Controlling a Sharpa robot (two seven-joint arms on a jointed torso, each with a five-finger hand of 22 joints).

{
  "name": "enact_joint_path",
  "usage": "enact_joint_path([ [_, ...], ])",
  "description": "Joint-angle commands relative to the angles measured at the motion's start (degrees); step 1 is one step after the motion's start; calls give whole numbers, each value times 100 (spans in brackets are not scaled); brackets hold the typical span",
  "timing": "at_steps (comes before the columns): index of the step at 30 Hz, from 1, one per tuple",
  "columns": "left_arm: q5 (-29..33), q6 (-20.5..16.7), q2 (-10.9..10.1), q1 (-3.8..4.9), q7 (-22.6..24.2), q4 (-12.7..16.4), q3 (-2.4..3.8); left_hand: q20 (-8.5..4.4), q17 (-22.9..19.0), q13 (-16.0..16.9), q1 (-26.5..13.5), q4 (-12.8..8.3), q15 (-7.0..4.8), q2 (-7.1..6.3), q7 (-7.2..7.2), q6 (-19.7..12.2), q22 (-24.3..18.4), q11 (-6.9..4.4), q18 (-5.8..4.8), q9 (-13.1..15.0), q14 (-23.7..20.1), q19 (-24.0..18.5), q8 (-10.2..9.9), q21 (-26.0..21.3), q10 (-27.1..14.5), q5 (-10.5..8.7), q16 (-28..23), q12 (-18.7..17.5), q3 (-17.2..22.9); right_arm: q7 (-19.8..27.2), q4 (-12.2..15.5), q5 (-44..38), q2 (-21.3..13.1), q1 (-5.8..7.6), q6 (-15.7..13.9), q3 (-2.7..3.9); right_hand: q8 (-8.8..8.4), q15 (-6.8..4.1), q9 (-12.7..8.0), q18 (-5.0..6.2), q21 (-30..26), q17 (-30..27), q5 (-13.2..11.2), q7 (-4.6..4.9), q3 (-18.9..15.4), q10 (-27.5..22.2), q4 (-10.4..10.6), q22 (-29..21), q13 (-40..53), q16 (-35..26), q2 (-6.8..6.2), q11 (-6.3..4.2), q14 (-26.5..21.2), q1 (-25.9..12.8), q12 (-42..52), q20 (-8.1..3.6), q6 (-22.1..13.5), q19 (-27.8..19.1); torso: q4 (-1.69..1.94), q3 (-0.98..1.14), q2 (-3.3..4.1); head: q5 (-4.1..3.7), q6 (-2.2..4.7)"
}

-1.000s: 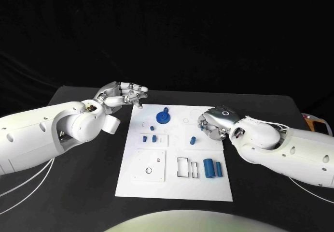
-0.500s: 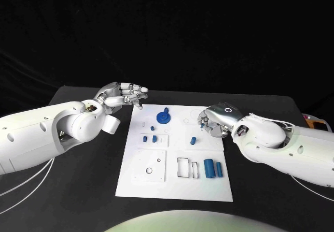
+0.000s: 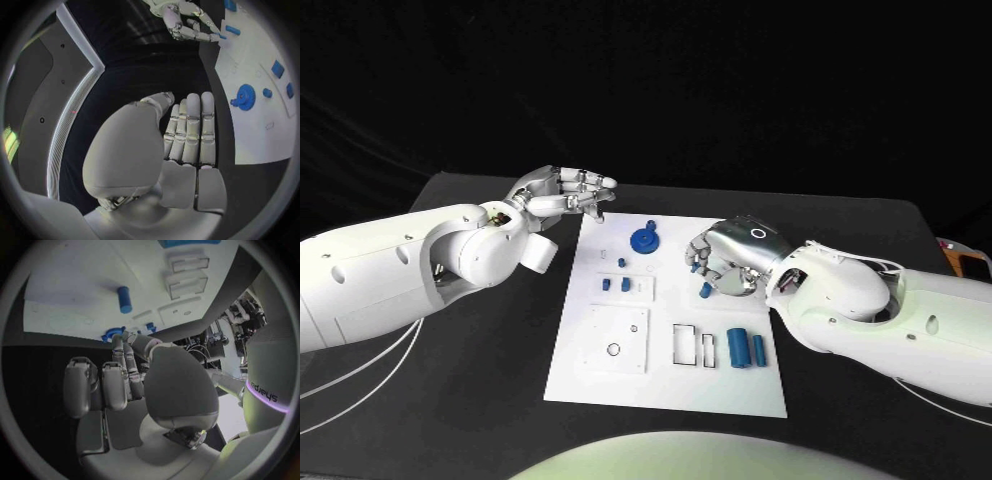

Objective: Assemble the parts on the task board

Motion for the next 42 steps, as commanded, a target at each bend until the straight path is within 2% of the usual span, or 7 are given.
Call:
enact_joint_path([
  [1, -8, 78, 37, -1, 49, 10, 5, 0, -8, 4, -52, -23, -1, 1, 3, -26, 6, 3, 62, -6, -31, -58, -38, -39, -38, 30, -26, 25, 2, 25, 108, 27, 112, -27, -84, 2, 15, -33, 10, -101, 24, -5, 23, -6, 18, 137, 4, 840, 3, -7, -2, -99, 199, -63, -3, 0, 36, 51, 8, -5, -7, 81, -30],
  [8, 41, -78, 110, -3, 153, 22, 5, 2, -8, 6, -50, -28, 0, 12, 3, -23, 7, 2, 63, -5, -32, -60, -35, -39, -37, 31, -26, 34, 8, 85, 172, 39, 451, -143, -75, -6, 11, -33, 10, -101, 24, -5, 27, -4, 23, 134, 7, 841, 1, -7, 3, -98, 199, -71, -9, 0, 31, 51, 8, -21, -12, 206, -55],
  [16, 109, -201, 212, -3, 226, 21, 4, 4, -8, 8, -53, -31, 0, 17, 2, -20, 7, 2, 64, -3, -34, -62, -31, -40, -36, 30, -25, 42, 10, 155, 23, 95, 819, -432, -44, -35, 10, -33, 10, -98, 13, -14, 28, -3, 25, 134, 11, 836, 0, -11, 7, -97, 198, -81, -14, 0, 28, 46, 11, -21, -10, 330, -96],
  [21, 130, -220, 251, -3, 235, 13, 4, 4, -8, 8, -53, -31, 0, 17, 2, -20, 7, 2, 64, -3, -34, -62, -31, -40, -36, 30, -25, 42, 10, 198, -93, 131, 998, -581, -47, -44, 9, -33, 10, -96, 6, -12, 30, -3, 27, 134, 12, 832, 0, -10, 9, -97, 199, -83, -15, 0, 27, 43, 0, -5, -2, 448, -124],
  [26, 139, -204, 276, -3, 213, 11, 4, 6, -9, 9, -59, -31, 1, 19, 1, -18, 8, 2, 64, -3, -36, -65, -29, -41, -37, 30, -25, 48, 10, 214, -181, 158, 1111, -652, -20, -54, -7, -30, 8, -101, 26, -18, 42, 2, 32, 117, 14, 845, -6, -11, 7, -91, 199, -107, -37, 0, 0, 54, 11, -10, 2, 490, -147],
  [33, 143, -197, 281, -3, 200, 10, 3, 6, -9, 9, -59, -31, 1, 19, 1, -18, 8, 2, 64, -3, -36, -65, -29, -41, -37, 30, -25, 48, 10, 221, -280, 180, 1219, -695, 54, -77, -9, -29, 7, -101, 30, -16, 43, 4, 32, 114, 14, 848, -7, -10, 6, -89, 199, -110, -41, 1, -5, 56, -7, -3, 3, 562, -207],
  [42, 143, -191, 272, -3, 184, 11, 3, 6, -9, 9, -59, -31, 1, 19, 1, -18, 8, 2, 64, -3, -36, -65, -29, -41, -37, 30, -25, 48, 10, 194, -318, 193, 1249, -730, 142, -91, -13, -27, 7, -100, 24, -32, 43, 6, 33, 110, 16, 846, -9, -16, 7, -86, 197, -121, -49, 2, -12, 53, -11, -4, 2, 562, -244],
])
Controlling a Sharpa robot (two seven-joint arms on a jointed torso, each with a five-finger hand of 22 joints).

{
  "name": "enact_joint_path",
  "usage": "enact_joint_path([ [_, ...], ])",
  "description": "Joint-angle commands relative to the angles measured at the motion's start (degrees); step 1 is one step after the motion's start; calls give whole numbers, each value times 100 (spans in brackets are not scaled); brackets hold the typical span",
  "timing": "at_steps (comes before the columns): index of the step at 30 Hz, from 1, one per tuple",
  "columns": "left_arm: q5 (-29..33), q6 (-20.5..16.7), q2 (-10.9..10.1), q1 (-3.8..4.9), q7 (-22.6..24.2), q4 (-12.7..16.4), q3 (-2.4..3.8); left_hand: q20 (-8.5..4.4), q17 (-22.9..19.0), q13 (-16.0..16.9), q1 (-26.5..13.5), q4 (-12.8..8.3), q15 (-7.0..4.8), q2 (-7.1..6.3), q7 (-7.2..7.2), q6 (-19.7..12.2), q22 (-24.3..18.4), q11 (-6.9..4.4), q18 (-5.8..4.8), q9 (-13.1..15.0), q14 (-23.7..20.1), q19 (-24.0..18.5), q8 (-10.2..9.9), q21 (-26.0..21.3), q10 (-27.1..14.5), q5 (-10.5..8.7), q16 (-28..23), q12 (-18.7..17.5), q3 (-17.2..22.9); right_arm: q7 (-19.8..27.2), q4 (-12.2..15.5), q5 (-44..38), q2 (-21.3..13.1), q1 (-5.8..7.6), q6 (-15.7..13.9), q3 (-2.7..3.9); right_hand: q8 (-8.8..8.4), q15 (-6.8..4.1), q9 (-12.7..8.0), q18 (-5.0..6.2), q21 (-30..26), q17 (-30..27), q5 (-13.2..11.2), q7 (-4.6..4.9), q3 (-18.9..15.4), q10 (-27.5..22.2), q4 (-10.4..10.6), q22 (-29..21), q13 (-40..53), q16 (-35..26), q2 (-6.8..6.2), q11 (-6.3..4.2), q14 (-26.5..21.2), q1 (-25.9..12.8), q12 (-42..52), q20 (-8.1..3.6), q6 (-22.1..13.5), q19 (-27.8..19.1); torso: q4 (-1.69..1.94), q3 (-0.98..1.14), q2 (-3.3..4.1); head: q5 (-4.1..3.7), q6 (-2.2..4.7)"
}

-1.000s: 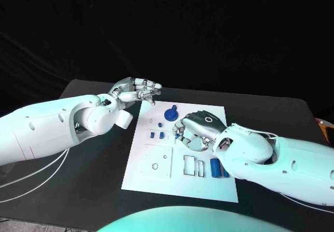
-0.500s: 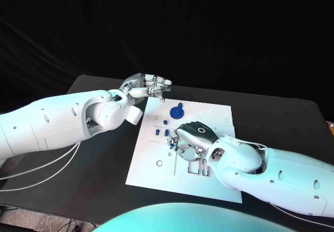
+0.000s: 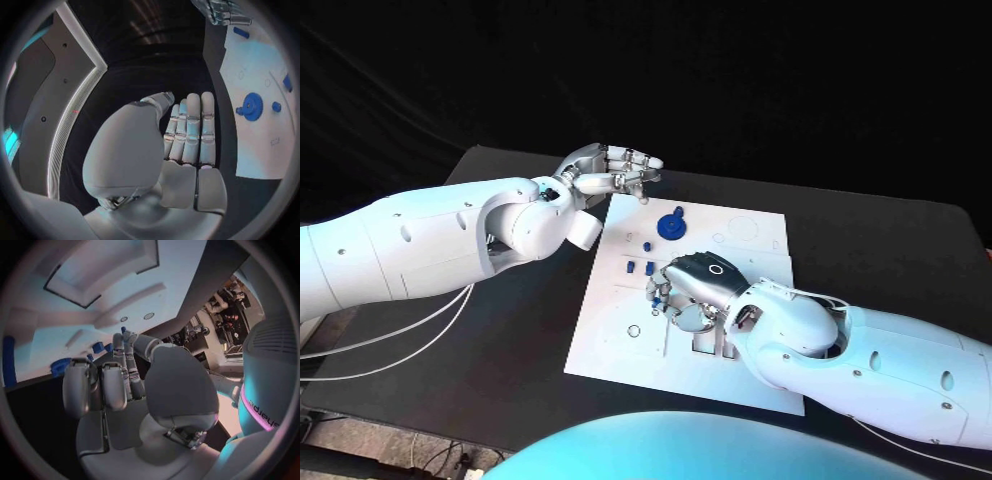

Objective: Assemble the parts on the task board

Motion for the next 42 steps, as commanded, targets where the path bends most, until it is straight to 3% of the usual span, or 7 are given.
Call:
enact_joint_path([
  [1, 45, 7, 5, 2, 57, 10, 5, -6, -7, 6, -59, -32, 1, 20, 2, -18, 10, 2, 64, -3, -36, -53, -29, -21, -38, 30, -25, 26, 10, 24, -12, -6, 9, -10, 140, -2, -1, -27, 10, -97, 11, -26, 30, 21, 34, -4, 18, 837, -4, -22, 34, -14, 195, -42, -28, 2, 35, 48, -5, -2, -2, 3, -11],
  [27, 46, 43, -24, 2, 10, -41, 5, 9, -9, 11, -121, -22, 11, 18, 5, -31, 4, 8, 65, -2, -52, -71, -25, -39, -72, 24, -20, 59, 0, 35, -37, 30, -1, -60, 203, -21, -5, -24, 10, -100, 22, -29, 28, 22, 36, -7, 18, 844, -6, -23, 39, -12, 194, -50, -35, 3, 28, 53, 3, -4, -3, 50, -35],
  [42, 46, 66, -36, 2, -19, -52, 5, 9, -9, 11, -121, -22, 11, 18, 5, -31, 4, 8, 65, -2, -52, -71, -25, -39, -72, 24, -20, 59, 0, 13, -38, 33, -1, -74, 269, -22, -7, -23, 13, -97, 8, -42, 26, 23, 38, -5, 15, 838, -6, -29, 43, -12, 192, -58, -42, 5, 24, 47, 6, -7, -3, 29, -35],
])
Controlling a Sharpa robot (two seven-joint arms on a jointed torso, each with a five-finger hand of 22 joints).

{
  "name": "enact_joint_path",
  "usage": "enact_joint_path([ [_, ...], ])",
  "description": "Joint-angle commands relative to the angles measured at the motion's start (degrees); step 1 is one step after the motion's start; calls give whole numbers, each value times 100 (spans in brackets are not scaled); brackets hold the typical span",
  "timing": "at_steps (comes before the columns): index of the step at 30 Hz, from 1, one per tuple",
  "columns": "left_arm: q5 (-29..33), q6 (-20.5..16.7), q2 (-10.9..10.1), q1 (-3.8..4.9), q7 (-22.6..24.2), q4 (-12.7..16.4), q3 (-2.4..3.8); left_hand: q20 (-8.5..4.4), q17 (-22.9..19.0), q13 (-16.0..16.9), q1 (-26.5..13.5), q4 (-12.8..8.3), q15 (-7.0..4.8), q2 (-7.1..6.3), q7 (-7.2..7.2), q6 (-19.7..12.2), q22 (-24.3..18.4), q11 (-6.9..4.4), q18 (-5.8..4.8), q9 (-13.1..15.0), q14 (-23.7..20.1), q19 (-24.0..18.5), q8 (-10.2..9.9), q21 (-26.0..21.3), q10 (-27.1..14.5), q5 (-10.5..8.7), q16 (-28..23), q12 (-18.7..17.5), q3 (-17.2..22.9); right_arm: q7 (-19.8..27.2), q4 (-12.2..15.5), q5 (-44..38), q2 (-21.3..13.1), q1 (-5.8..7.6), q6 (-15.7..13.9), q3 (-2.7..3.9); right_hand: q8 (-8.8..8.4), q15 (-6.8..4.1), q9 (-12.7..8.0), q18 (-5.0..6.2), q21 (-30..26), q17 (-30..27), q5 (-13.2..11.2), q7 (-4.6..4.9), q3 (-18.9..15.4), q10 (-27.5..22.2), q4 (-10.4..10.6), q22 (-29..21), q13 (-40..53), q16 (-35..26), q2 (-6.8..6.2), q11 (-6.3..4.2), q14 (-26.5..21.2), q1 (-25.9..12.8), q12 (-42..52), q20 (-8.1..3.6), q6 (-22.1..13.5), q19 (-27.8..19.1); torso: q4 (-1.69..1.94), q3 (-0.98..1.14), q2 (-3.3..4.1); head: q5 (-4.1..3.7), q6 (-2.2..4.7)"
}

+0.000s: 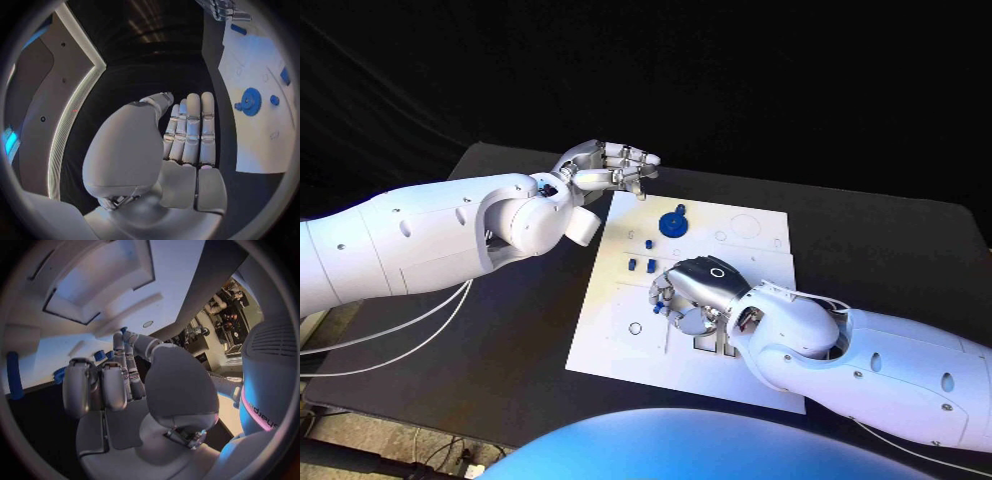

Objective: Assemble the parts on the task board

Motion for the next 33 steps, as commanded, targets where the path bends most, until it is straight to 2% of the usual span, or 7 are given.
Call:
enact_joint_path([
  [1, 31, 63, 4, 2, 11, 9, 5, 10, -9, 8, -37, -22, -10, -4, 5, -31, 3, 8, 64, -3, -31, -31, -25, -40, -31, 24, -20, 32, 0, -2, -10, -28, 20, -13, 140, -3, 16, -23, 11, -96, 8, -16, 11, 5, 22, -14, -1, 836, -3, -29, 50, -24, 192, -3, -32, 5, 26, 47, 0, -2, 0, -9, 0],
  [9, 31, 80, 3, 2, 6, 16, 5, 10, -9, 8, -37, -22, -10, -4, 5, -31, 3, 8, 64, -3, -31, -31, -25, -40, -31, 24, -20, 32, 0, -40, -90, -70, 115, -61, 242, -8, 14, -22, 12, -92, -10, -23, 3, 6, 20, -16, -1, 827, -3, -32, 49, -22, 191, -10, -36, 5, 22, 38, 13, 0, 7, -15, 0],
  [18, 31, 91, 2, 3, -8, 18, 5, 10, -9, 8, -37, -22, -10, -4, 5, -31, 3, 8, 64, -3, -31, -31, -25, -40, -31, 24, -20, 32, 0, -76, -106, -116, 122, -89, 351, -14, -20, -9, 5, -76, -83, -59, -71, 21, -1, -55, -1, 796, -14, -49, 19, -5, 181, -68, -84, 15, -33, 2, -2, -6, 6, -15, 0],
  [21, 31, 91, 1, 3, -11, 16, 5, 10, -9, 8, -37, -22, -10, -4, 5, -31, 3, 8, 64, -3, -31, -31, -25, -40, -31, 24, -20, 32, 0, -66, -104, -117, 109, -90, 309, -14, -106, 32, -31, -62, -159, -77, -59, 74, 0, -179, 18, 763, -49, -57, -27, 48, 174, -147, -181, 41, -166, -36, -1, -6, 2, -14, 0],
  [25, 31, 91, -3, 3, -15, 15, 5, 10, -9, 8, -37, -22, -10, -4, 5, -31, 3, 8, 64, -3, -31, -31, -25, -40, -31, 24, -20, 32, 0, -29, -71, -112, 61, -91, 119, -14, -407, 167, -175, -14, -408, -132, 140, 255, -20, -445, 59, 649, -147, -83, -227, 214, 142, -324, -357, 147, -618, -158, 5, -3, -1, -14, 0],
  [28, 31, 95, 0, 3, -17, 10, 5, 10, -9, 8, -37, -22, -10, -4, 5, -31, 3, 8, 64, -3, -31, -31, -25, -40, -31, 24, -20, 32, 0, -13, -19, -119, -5, -88, -41, -14, -485, 196, -214, 47, -677, -305, 185, 245, -18, -587, 42, 518, -191, -177, -289, 240, 81, -330, -409, 185, -715, -292, 10, 0, -2, -30, 0],
  [33, 31, 117, 1, 2, -24, 1, 5, 16, -10, 9, -47, -34, -8, 1, 7, -44, 0, 11, 68, -3, -42, -37, -23, -50, -56, 25, -16, 53, 6, -52, 165, -127, -231, -30, -265, -3, -506, 197, -227, 67, -763, -350, 239, 222, -47, -641, 32, 479, -214, -206, -369, 238, 54, -362, -408, 201, -724, -334, 16, -6, -8, -40, 0],
])
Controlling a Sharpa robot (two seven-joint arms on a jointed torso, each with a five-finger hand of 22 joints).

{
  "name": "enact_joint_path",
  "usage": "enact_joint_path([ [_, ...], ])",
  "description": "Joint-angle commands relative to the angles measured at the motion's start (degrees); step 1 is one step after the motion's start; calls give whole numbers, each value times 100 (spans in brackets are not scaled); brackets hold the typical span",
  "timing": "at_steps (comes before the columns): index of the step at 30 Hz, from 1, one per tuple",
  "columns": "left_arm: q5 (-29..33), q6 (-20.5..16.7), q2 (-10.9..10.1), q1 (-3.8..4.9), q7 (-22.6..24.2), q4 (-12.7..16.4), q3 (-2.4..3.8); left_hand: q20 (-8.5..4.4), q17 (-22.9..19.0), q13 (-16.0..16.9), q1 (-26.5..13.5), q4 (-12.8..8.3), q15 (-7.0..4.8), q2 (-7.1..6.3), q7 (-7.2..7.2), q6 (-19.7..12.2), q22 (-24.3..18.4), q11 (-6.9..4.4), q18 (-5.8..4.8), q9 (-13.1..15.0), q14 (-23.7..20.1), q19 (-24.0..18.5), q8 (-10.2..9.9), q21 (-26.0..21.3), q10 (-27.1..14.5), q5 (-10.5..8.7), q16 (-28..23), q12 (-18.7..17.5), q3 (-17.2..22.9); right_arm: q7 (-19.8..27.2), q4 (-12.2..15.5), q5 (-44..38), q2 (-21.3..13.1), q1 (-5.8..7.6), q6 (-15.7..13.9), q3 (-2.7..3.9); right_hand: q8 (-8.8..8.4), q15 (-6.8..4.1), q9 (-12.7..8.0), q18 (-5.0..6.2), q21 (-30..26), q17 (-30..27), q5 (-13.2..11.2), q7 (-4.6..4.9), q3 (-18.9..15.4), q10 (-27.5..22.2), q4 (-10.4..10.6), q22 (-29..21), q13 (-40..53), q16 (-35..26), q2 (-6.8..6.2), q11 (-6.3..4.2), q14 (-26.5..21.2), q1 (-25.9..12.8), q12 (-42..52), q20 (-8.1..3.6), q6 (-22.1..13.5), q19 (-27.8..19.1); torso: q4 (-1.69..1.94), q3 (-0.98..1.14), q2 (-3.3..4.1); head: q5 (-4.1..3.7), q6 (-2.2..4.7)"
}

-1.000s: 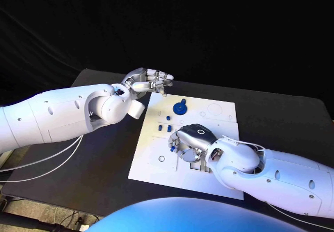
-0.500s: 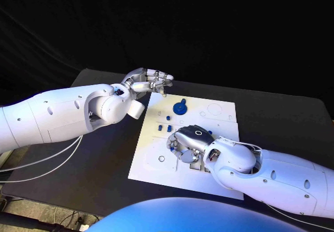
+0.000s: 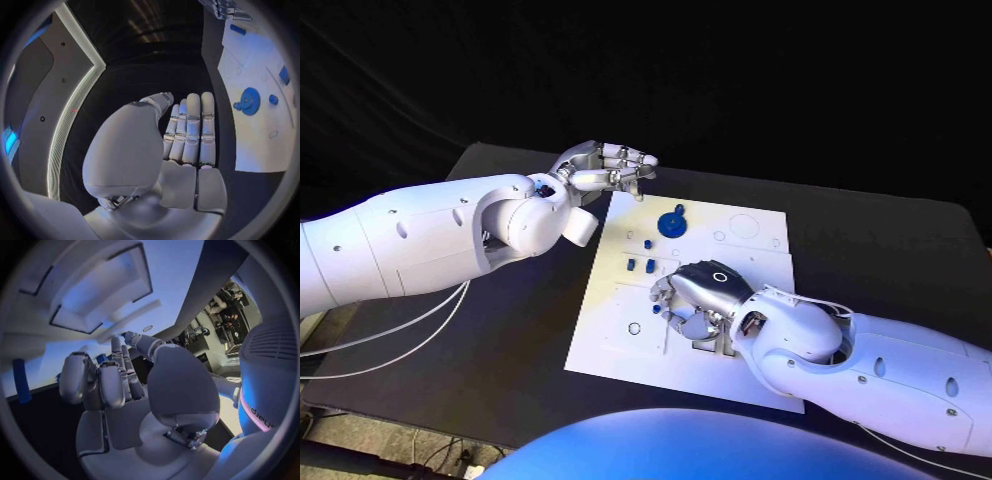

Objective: Assemble the parts on the task board

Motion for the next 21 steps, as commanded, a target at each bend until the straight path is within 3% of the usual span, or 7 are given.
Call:
enact_joint_path([
  [1, 29, 106, 6, 2, 10, 1, 5, 16, -6, 5, -48, -34, -8, 1, 8, -44, 1, -10, 68, -3, -42, -38, -23, -28, -35, 25, -16, 19, 6, -49, 133, -88, -142, 56, -262, 13, -23, 31, -6, 65, -38, -12, 28, -42, -34, -27, -17, 484, 3, -40, -71, -26, 54, -23, 19, 7, -8, -54, -4, 0, -5, 2, 0],
  [10, 29, 123, -8, 2, 7, -3, 5, 16, -6, 5, -48, -34, -8, 1, 8, -44, 1, -10, 68, -3, -42, -38, -23, -28, -35, 25, -16, 19, 6, -118, 570, 119, -766, 385, -256, 96, -2, 21, -2, 57, -1, 43, 48, -69, -87, -43, 41, 505, -14, -8, -107, -40, 74, -110, 44, 7, 60, -27, -20, 5, -7, -12, 22],
  [16, 29, 147, -17, 2, 6, 10, 5, 18, -5, 6, -53, -35, -7, 2, 9, -48, 0, -8, 69, -3, -42, -36, -23, -30, -42, 24, -12, 25, 6, -139, 525, 515, -1217, 667, 154, 144, -49, 30, -28, 74, -102, 41, 177, -93, -307, -301, 133, 461, -107, 1, -247, -38, 81, -253, -16, 8, 10, -53, -23, 5, -14, -56, 42],
  [21, 29, 155, -17, 2, 8, 10, 5, 18, -5, 6, -53, -35, -7, 2, 9, -48, 0, -8, 69, -3, -42, -36, -23, -30, -42, 24, -12, 25, 6, -127, 372, 676, -1462, 780, 561, 155, -150, 48, -71, 136, -442, -46, 228, -104, -710, -614, 200, 300, -212, -35, -288, -10, 32, -254, -29, 26, -157, -199, -24, 4, -12, -80, 75],
])
